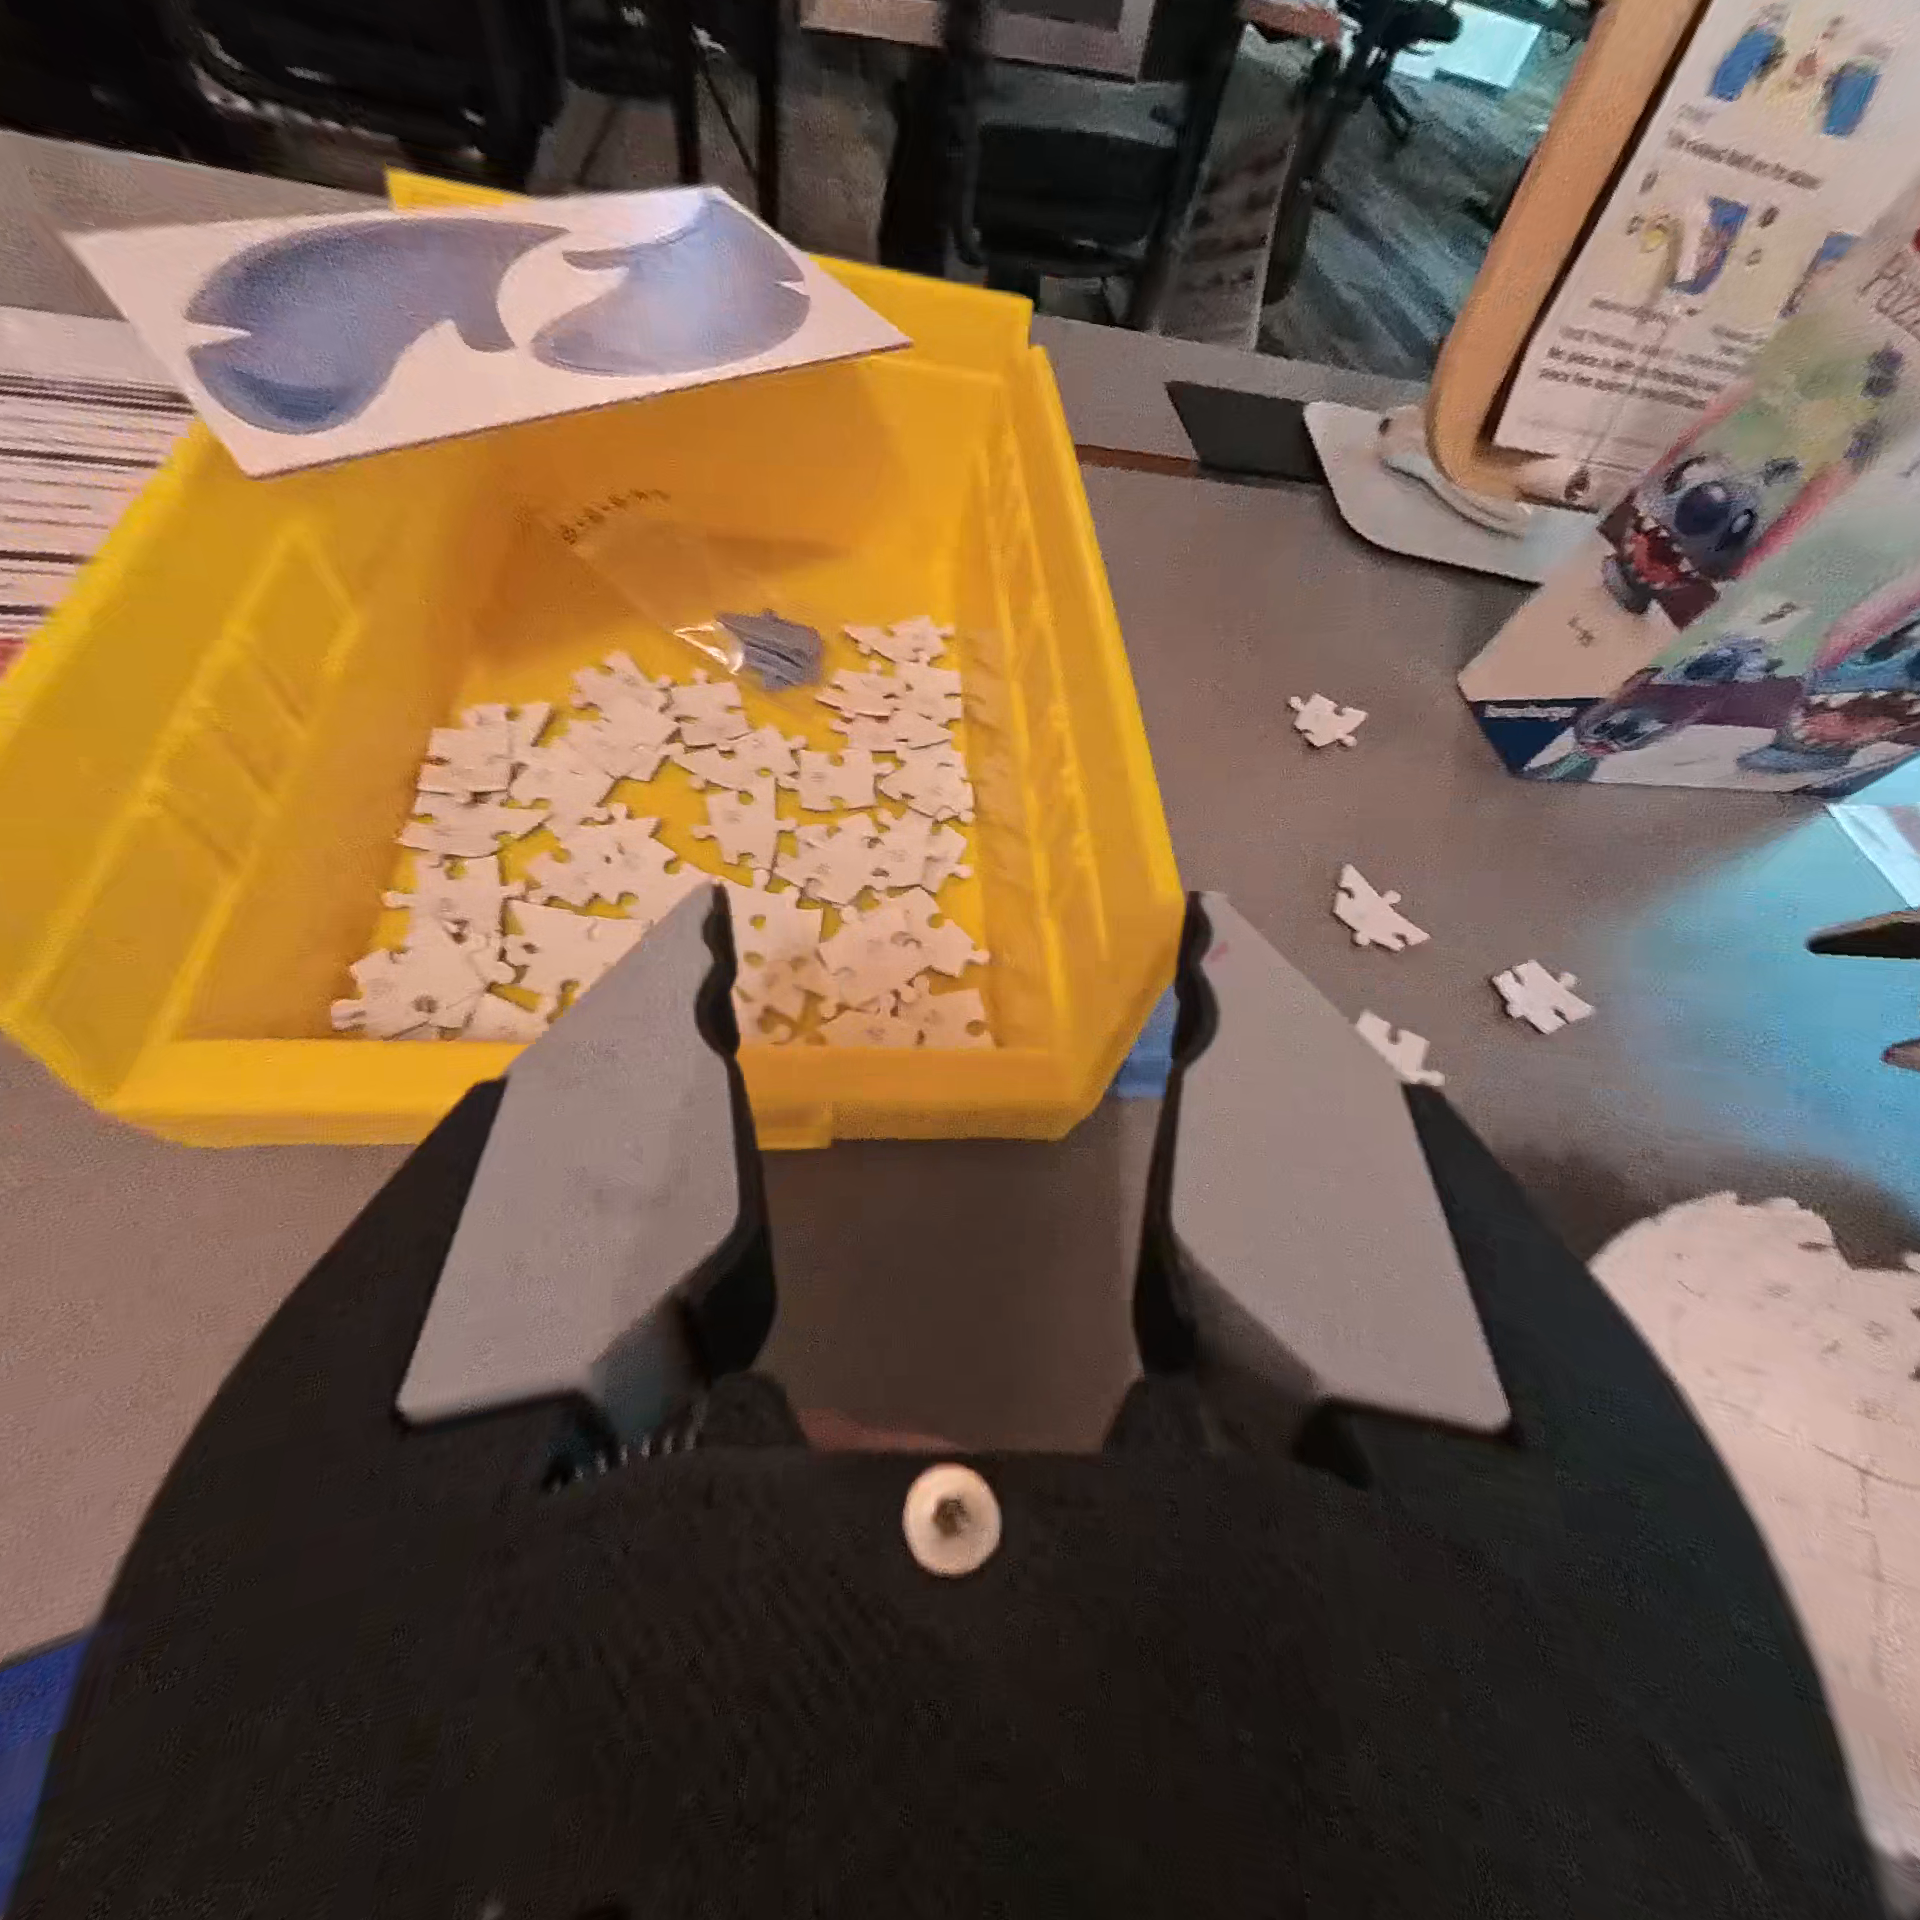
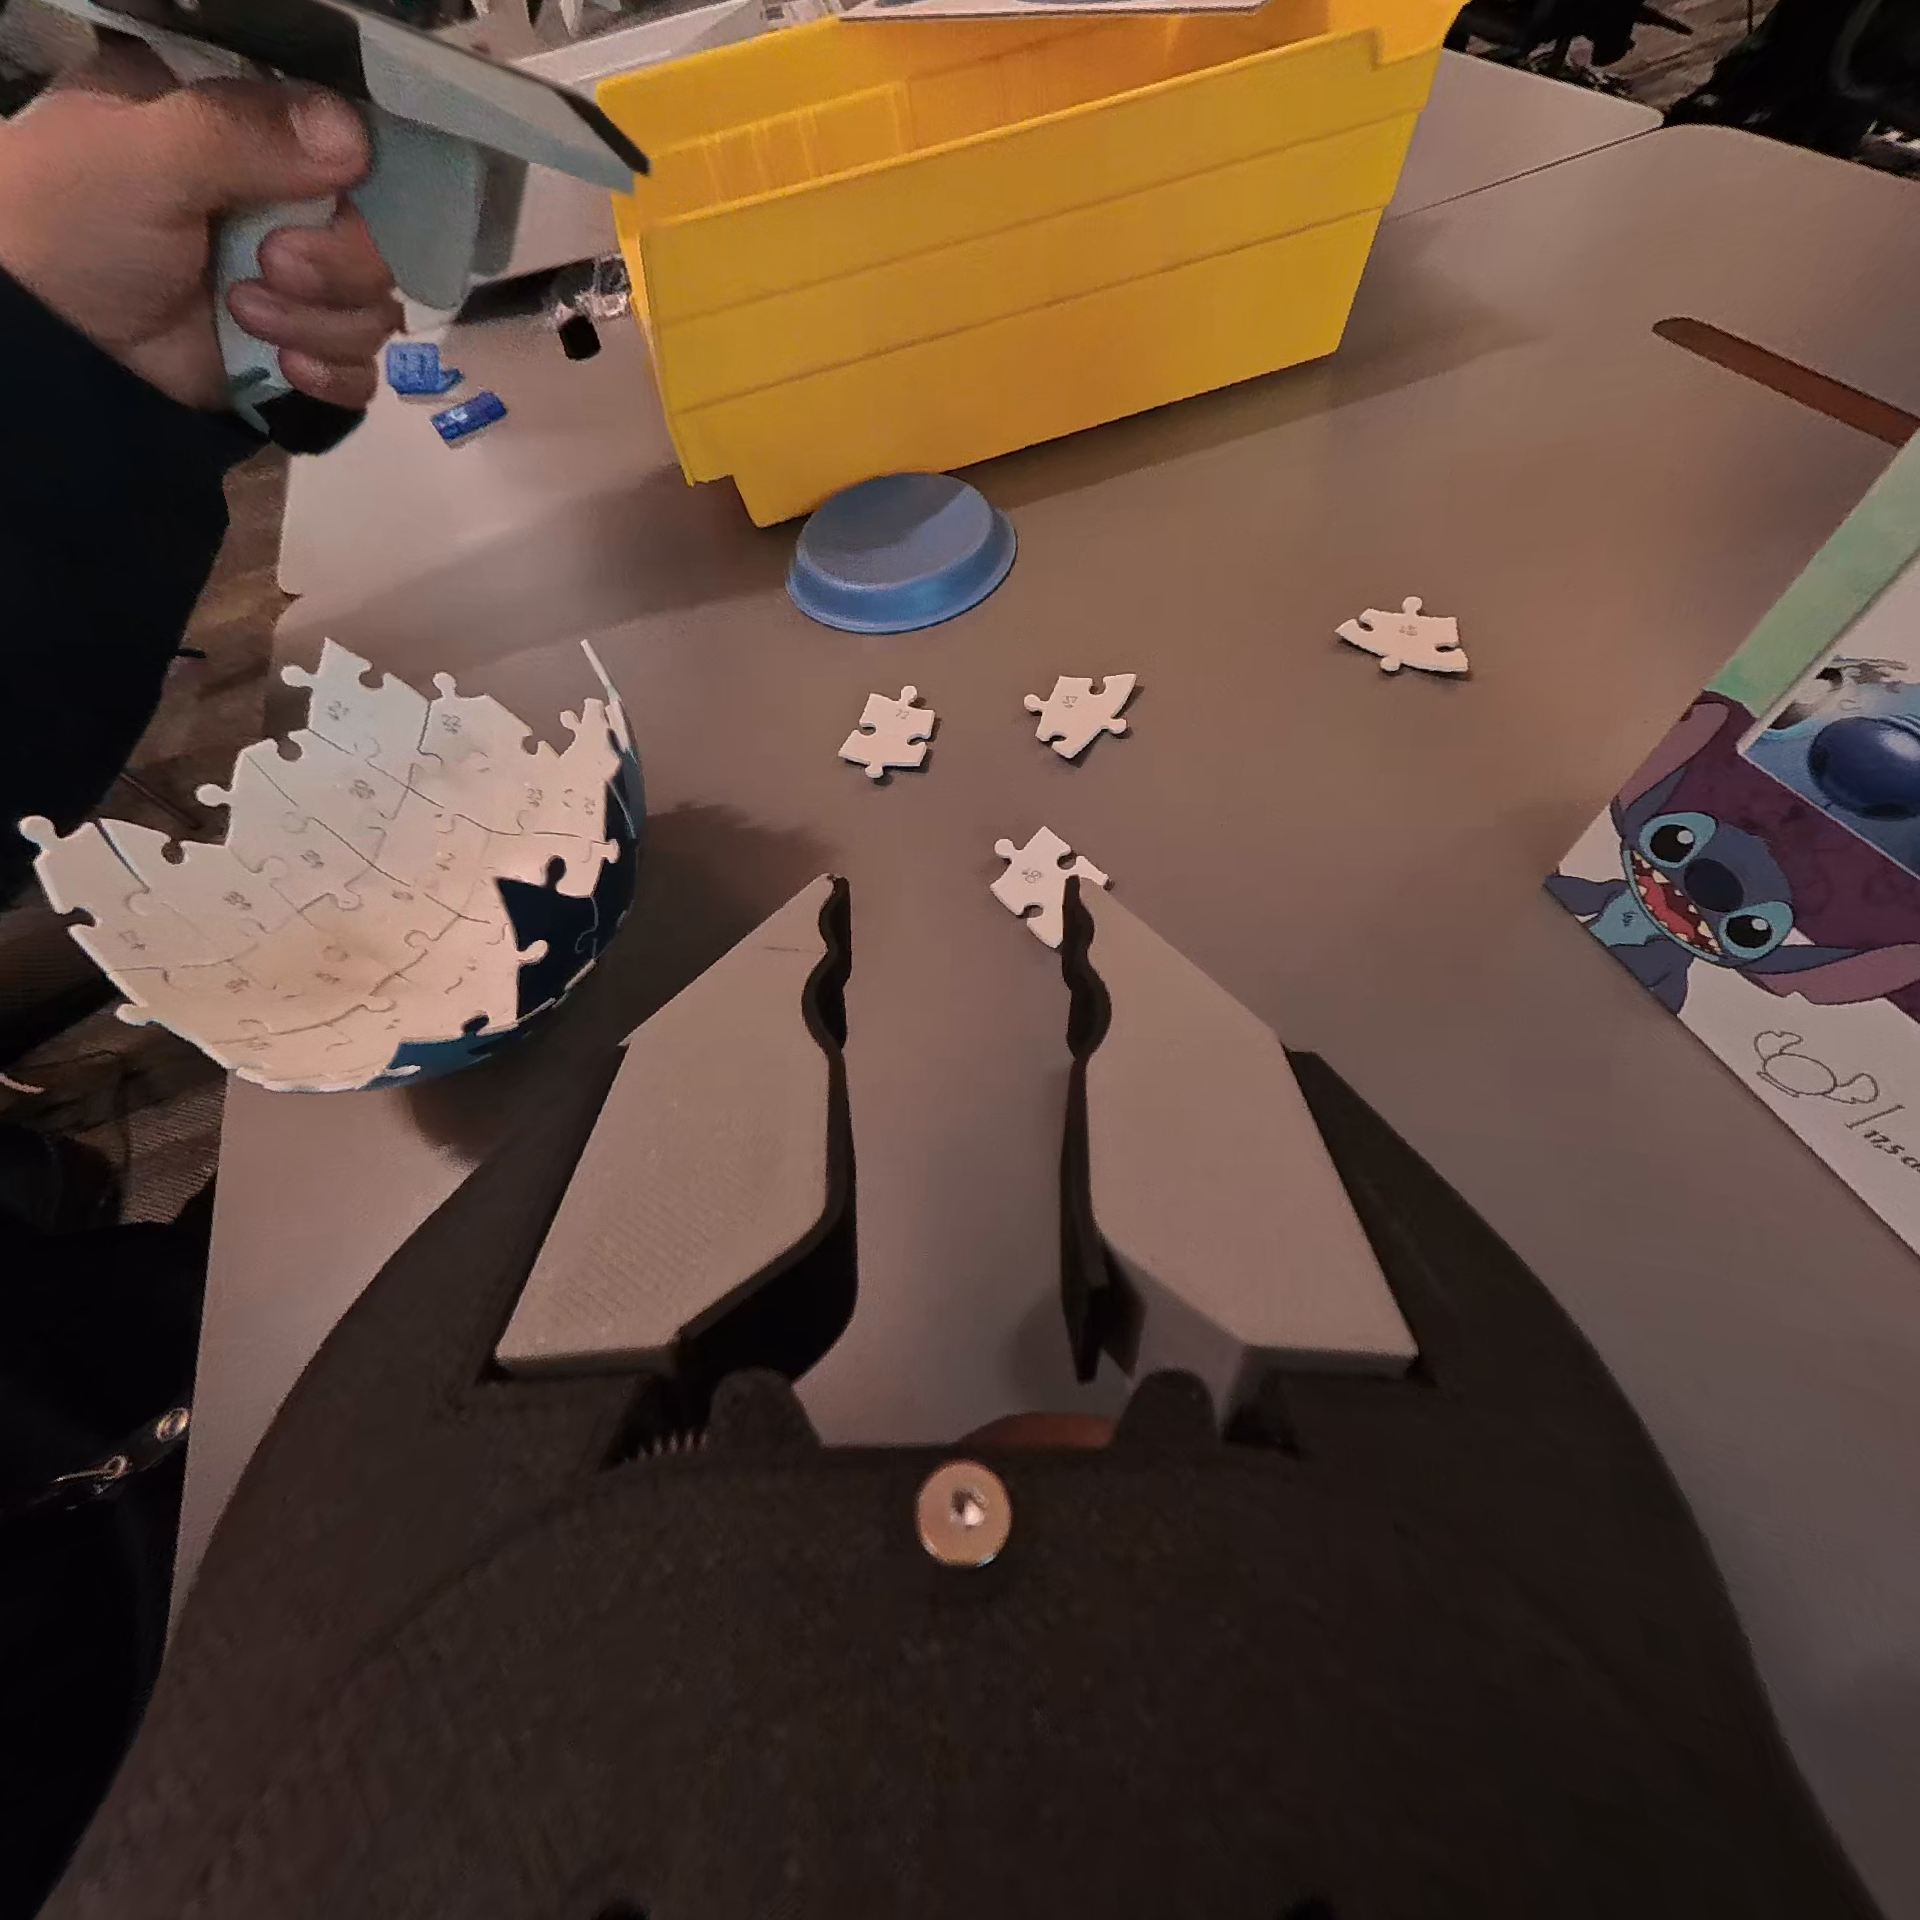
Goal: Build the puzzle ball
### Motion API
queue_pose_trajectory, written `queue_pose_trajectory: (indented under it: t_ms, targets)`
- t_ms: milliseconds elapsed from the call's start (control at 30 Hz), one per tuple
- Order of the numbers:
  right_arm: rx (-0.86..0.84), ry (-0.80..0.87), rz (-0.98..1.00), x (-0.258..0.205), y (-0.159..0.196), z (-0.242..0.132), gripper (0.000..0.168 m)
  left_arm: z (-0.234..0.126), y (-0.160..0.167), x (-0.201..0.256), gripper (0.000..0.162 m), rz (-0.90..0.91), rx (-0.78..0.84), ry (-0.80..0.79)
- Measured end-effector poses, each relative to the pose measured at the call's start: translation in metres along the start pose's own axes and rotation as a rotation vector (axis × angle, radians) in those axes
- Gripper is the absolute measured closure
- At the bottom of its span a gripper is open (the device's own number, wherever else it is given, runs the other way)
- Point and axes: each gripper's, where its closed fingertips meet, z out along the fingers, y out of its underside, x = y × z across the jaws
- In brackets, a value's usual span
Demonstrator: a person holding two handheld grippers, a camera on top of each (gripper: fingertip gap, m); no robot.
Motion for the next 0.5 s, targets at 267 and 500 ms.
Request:
queue_pose_trajectory:
  t_ms: [267, 500]
  targets:
    - [-0.017, -0.001, -0.010, -0.001, 0.003, 0.001, 0.130, -0.002, 0.011, 0.033, 0.083, -0.075, -0.077, 0.295]
    - [-0.017, -0.030, 0.027, -0.001, 0.005, 0.002, 0.130, -0.046, -0.031, -0.070, 0.077, 0.031, -0.047, 0.023]
